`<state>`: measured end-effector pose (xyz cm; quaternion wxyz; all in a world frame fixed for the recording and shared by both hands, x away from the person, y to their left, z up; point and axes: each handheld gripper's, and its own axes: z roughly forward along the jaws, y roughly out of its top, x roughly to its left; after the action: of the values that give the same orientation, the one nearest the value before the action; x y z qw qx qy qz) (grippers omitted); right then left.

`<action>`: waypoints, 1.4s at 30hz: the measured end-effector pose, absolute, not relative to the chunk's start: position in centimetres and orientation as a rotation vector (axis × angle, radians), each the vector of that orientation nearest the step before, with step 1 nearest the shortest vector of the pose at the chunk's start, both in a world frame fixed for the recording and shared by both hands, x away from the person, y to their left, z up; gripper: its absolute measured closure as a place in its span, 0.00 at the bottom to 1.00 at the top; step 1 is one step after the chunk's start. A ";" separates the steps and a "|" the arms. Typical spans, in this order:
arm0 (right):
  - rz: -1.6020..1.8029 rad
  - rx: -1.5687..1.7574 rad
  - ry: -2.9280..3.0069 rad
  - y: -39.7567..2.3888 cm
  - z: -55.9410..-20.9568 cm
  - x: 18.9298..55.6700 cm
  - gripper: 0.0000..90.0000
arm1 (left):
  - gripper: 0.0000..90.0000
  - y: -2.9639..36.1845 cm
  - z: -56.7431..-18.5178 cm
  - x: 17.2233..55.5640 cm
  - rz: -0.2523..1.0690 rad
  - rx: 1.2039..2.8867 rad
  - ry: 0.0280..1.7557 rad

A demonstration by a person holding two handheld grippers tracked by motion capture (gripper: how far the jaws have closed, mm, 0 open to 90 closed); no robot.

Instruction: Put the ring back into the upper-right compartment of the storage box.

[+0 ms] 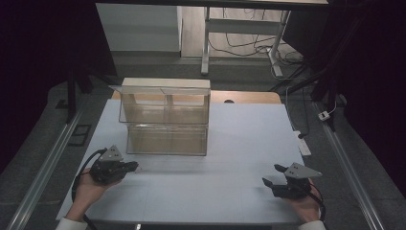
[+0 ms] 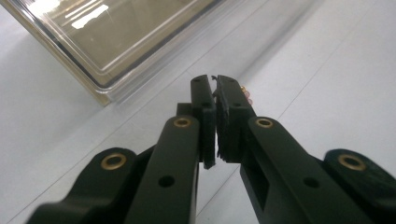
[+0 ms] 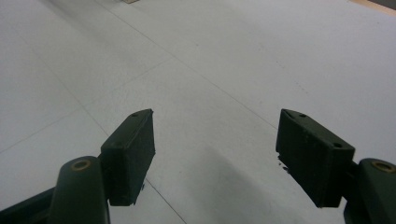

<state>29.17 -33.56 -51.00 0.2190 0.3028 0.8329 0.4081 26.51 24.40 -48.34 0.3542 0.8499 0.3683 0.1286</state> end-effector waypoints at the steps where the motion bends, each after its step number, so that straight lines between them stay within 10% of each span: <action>1: 1.128 0.840 2.305 -33.6 -51.0 29.2 0.31 | 0.95 24.4 -48.3 26.5 0.339 2.188 0.953; 42: 1.118 0.847 2.287 -33.6 -51.0 29.2 0.31 | 0.95 25.1 -44.2 24.9 0.463 1.945 0.889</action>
<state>29.16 -33.61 -50.97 0.2271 0.3074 0.8301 0.4059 24.87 25.06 -44.21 0.4588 0.7897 0.3611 0.1882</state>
